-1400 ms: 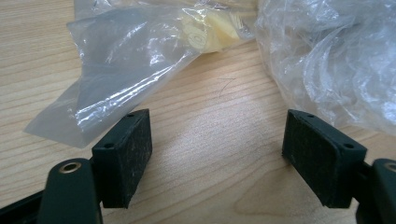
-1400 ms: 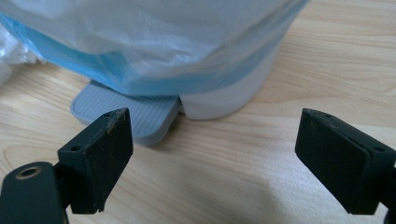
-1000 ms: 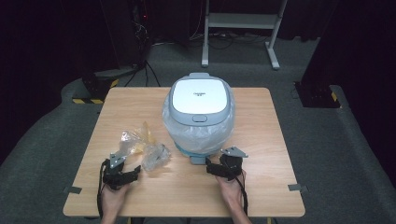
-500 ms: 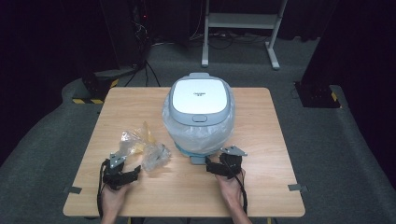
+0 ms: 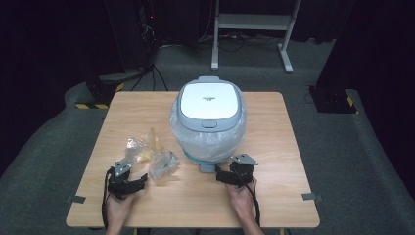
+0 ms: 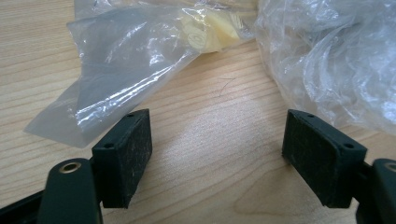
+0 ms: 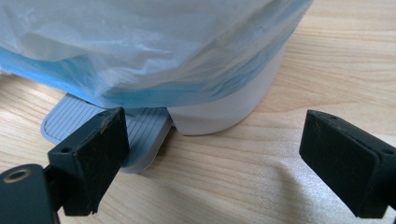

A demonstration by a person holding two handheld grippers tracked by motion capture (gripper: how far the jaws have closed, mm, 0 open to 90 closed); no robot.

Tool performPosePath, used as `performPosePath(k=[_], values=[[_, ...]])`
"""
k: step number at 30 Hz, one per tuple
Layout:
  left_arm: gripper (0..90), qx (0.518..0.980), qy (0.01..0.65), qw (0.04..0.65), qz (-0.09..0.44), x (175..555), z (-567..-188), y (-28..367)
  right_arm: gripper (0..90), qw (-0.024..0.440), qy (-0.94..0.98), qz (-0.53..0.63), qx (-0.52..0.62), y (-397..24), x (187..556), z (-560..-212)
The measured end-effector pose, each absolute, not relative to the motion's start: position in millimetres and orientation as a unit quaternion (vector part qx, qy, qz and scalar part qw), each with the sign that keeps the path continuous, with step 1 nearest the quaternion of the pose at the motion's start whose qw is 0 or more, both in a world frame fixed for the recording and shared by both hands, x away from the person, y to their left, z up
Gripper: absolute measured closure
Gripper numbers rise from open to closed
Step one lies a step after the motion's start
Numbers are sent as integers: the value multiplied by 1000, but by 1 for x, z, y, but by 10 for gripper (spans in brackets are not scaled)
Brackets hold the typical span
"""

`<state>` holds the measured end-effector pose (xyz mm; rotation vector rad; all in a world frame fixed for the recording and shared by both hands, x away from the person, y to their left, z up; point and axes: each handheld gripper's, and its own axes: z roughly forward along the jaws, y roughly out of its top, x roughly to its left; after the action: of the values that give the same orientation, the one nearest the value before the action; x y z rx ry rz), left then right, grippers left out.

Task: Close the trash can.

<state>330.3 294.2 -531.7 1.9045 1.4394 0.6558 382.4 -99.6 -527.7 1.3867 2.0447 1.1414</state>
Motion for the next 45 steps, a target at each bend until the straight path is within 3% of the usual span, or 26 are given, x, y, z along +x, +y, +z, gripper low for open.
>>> performPosePath(k=[35,45], values=[[240,726,550,328,250,331,-532,294,97,192,760,370,499,-94,390,-530],[173,717,569,337,218,333,-528,299,97,186,761,370,500,-94,391,-530]])
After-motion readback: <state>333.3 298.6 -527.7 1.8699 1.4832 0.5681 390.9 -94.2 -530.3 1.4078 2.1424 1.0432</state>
